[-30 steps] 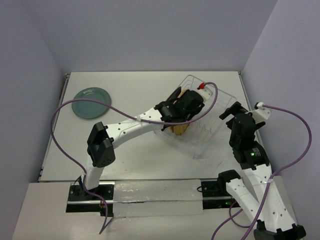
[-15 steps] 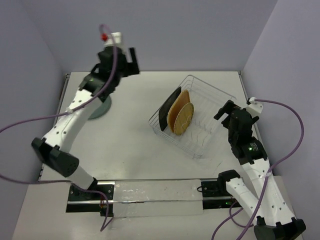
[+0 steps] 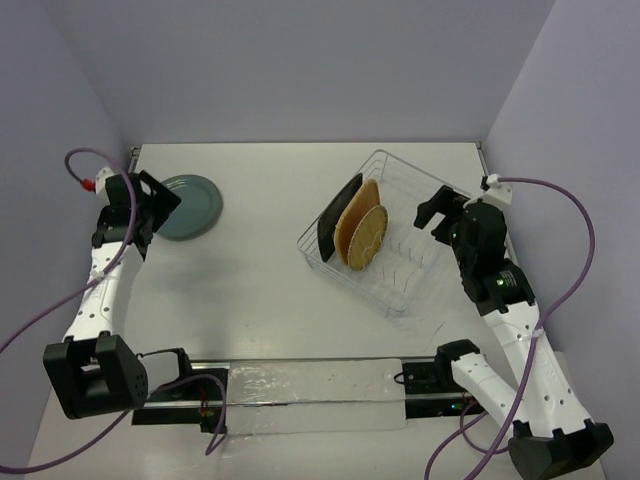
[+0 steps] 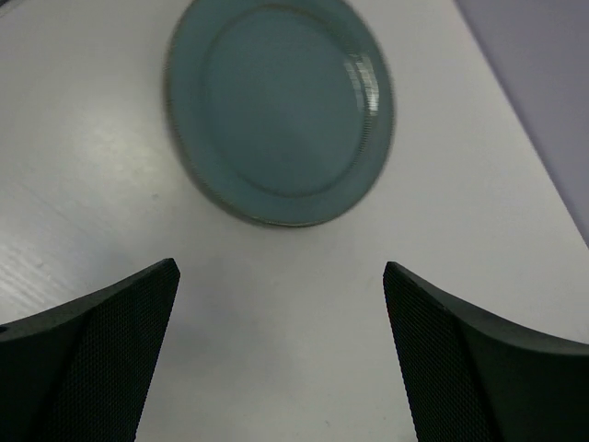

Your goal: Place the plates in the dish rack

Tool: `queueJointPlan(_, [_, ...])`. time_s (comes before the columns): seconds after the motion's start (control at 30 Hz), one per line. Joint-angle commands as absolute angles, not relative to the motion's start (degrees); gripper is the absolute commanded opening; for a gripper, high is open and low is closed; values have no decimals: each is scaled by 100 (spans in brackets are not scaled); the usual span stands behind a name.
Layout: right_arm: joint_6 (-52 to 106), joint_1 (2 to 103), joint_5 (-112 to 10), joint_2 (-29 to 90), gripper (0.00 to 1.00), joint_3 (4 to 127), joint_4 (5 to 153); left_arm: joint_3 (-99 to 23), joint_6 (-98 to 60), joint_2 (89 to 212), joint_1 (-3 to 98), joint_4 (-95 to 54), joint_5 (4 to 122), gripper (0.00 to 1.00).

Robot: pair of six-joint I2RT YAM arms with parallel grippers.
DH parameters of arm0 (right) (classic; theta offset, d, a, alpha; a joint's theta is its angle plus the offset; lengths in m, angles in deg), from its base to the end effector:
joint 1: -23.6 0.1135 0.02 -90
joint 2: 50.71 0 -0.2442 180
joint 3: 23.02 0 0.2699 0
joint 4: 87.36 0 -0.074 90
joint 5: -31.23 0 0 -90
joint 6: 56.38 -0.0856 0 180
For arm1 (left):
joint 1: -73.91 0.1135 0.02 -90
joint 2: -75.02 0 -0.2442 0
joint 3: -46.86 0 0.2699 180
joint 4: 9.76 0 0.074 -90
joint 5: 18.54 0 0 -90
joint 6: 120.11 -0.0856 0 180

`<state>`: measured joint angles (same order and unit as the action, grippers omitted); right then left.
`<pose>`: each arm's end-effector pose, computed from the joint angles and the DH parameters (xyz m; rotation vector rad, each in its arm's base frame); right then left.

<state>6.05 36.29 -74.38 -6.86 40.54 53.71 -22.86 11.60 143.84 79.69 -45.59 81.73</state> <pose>0.2448 0.0315 0.3222 0.4273 1.8507 0.2189 0.3281 0.0486 0.2548 -0.9675 1.9467 -0.1636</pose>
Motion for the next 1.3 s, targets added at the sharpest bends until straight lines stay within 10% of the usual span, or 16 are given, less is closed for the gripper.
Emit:
queueJointPlan(0.0, [1019, 4233, -7181, -117, 100, 4864, 5949, -1854, 1553, 14267, 8471, -3984, 7635, 99])
queueJointPlan(0.67, [2800, 7870, -6589, 2540, 100, 5979, 6783, -1169, 1770, 15429, 9465, -2341, 6708, 99])
queueJointPlan(1.27, [2076, 8012, -7076, 2050, 100, 4914, 7549, -1789, 2262, 17730, 9606, -1092, 6118, 96])
